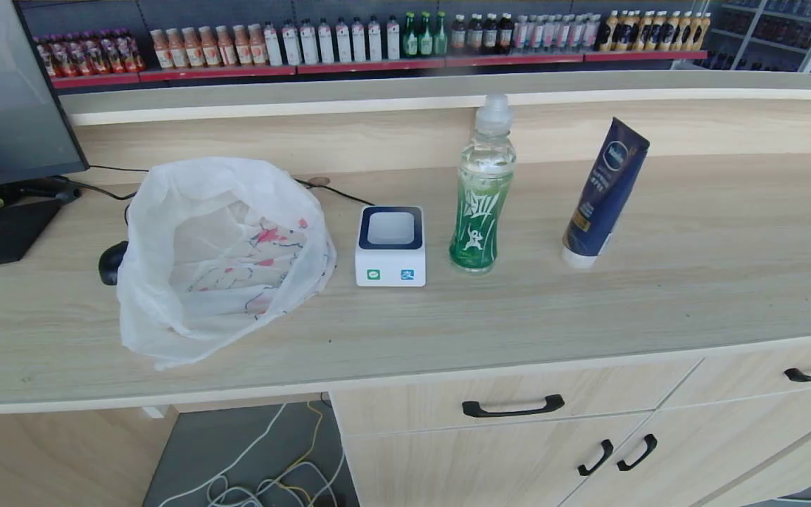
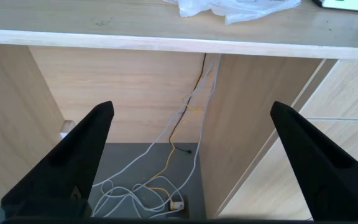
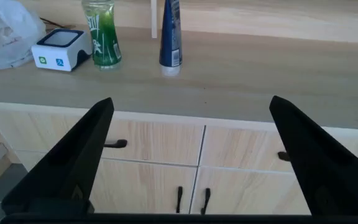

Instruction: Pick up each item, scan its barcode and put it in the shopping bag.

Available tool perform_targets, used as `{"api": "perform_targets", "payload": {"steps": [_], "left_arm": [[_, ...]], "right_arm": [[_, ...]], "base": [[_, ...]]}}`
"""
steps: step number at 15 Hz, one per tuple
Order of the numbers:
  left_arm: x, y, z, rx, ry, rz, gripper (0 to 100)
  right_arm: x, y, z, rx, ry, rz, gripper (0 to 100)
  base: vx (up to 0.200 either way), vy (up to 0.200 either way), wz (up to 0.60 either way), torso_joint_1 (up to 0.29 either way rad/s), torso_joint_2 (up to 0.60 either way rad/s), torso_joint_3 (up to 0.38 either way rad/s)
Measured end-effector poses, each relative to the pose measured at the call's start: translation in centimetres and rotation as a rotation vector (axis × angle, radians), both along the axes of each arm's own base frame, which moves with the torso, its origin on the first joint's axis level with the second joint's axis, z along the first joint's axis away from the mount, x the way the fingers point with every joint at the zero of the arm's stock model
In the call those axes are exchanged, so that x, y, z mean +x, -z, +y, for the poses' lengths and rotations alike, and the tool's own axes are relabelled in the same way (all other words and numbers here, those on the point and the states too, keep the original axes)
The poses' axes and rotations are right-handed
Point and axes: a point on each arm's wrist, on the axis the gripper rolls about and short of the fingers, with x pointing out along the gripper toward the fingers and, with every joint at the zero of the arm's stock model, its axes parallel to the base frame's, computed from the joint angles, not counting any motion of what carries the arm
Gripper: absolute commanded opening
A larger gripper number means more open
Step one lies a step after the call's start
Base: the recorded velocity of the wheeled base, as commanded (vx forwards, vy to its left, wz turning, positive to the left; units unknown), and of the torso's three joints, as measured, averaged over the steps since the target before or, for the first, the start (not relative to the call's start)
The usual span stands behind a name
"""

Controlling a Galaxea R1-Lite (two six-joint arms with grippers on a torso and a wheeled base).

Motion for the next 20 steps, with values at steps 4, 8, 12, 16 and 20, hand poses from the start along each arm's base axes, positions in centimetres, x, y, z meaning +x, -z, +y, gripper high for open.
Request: {"api": "perform_targets", "payload": {"steps": [4,8,12,16,20], "left_arm": [[0.0,0.0,0.0,0.0,0.0,0.0,100],[0.0,0.0,0.0,0.0,0.0,0.0,100],[0.0,0.0,0.0,0.0,0.0,0.0,100],[0.0,0.0,0.0,0.0,0.0,0.0,100],[0.0,0.0,0.0,0.0,0.0,0.0,100]], "right_arm": [[2.6,-5.1,0.2,-0.053,-0.112,0.019,100],[5.4,-8.0,0.5,-0.106,-0.215,0.047,100],[8.6,-10.5,1.7,-0.166,-0.341,0.056,100],[12.2,-11.7,3.7,-0.211,-0.433,0.016,100],[14.5,-11.5,6.3,-0.199,-0.424,0.039,100]], "base": [[0.0,0.0,0.0,0.0,0.0,0.0],[0.0,0.0,0.0,0.0,0.0,0.0],[0.0,0.0,0.0,0.0,0.0,0.0],[0.0,0.0,0.0,0.0,0.0,0.0],[0.0,0.0,0.0,0.0,0.0,0.0]]}}
